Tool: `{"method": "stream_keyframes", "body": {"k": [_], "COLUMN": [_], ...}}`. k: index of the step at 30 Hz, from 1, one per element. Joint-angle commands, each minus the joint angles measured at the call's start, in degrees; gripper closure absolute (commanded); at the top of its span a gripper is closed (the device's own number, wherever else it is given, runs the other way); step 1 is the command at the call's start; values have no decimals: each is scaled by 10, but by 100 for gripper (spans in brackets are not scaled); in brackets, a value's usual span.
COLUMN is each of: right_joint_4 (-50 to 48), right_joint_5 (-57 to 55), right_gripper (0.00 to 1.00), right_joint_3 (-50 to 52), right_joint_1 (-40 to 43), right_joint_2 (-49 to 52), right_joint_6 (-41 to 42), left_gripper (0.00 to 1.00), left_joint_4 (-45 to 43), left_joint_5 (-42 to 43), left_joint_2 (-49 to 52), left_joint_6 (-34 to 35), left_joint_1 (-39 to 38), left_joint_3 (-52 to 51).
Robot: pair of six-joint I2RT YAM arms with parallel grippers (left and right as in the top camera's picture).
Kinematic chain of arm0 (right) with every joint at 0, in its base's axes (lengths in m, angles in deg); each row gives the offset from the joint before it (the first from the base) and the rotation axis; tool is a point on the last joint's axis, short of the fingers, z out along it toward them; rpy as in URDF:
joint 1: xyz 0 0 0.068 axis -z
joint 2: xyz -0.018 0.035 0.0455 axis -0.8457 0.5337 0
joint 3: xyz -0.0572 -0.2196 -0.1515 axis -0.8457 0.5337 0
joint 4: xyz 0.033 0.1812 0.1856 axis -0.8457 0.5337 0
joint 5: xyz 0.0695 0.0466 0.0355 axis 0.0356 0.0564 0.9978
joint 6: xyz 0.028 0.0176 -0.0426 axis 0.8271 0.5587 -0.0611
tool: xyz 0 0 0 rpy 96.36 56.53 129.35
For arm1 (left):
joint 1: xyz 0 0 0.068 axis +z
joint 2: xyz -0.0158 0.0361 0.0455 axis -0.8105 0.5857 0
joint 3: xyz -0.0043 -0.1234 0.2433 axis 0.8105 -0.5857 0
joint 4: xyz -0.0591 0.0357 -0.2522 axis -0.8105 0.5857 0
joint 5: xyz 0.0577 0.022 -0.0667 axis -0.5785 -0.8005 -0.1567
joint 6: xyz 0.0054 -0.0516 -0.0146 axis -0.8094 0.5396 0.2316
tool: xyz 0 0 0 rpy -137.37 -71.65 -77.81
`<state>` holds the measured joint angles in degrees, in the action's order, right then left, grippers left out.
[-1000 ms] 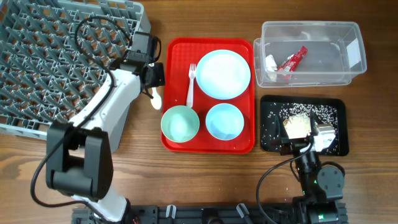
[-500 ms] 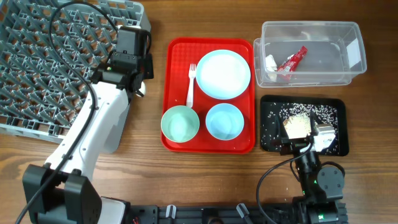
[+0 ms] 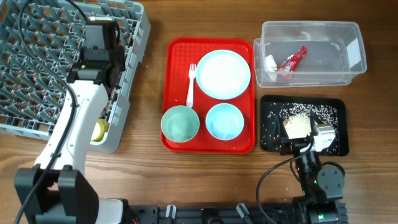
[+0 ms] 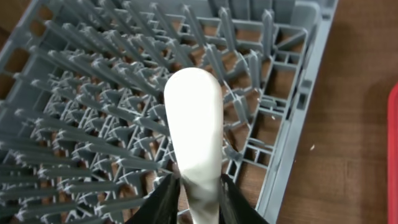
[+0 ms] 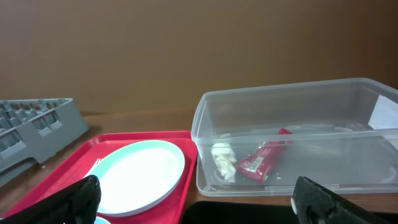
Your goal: Sort waste into correct bins and load items into the dishwasher rack
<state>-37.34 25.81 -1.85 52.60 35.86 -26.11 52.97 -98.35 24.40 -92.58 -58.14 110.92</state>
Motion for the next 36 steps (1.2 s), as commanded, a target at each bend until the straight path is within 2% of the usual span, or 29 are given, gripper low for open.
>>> {"method": "stream_keyframes", "body": {"k": [1,6,8,10,12,14,16,20,23,26,28,36], "right_joint_4": [-2,-2,-2,-2,-2,-2,-2,-2,-2,-2,-2,-2], "right_joint_5": [9,9,9,9,9,9,9,9,9,9,9,9], "right_gripper": [0,0,0,0,0,0,0,0,0,0,0,0], "right_joint_3": [1,1,1,1,1,1,1,1,1,1,1,1], "right_joint_1": [2,2,2,2,2,2,2,2,2,2,2,2], "right_joint_2": [-3,-3,-3,-3,-3,-3,-3,-3,-3,-3,-3,-3], "right_joint_6": [4,4,4,4,4,4,4,4,4,4,4,4], "left_gripper": [63,36,33,41,58,54,54,67,76,77,77,75], "left_joint_4": [-2,5,21,46,68,78,86,96,99,90,81,56], "left_joint_5": [20,19,20,26,75,113,123,131,190,289,323,317], "left_joint_2": [38,40,40,40,42,47,58,108,127,121,120,121], "left_joint_6": [-26,-26,-12,7,22,22,22,21,22,22,23,41], "left_joint_1": [-2,-4,-4,-4,-3,-3,-3,-2,-3,-14,-26,-71], "left_joint_3": [-3,-3,-3,-3,-3,-3,-3,-3,-3,-2,-2,-2]}}
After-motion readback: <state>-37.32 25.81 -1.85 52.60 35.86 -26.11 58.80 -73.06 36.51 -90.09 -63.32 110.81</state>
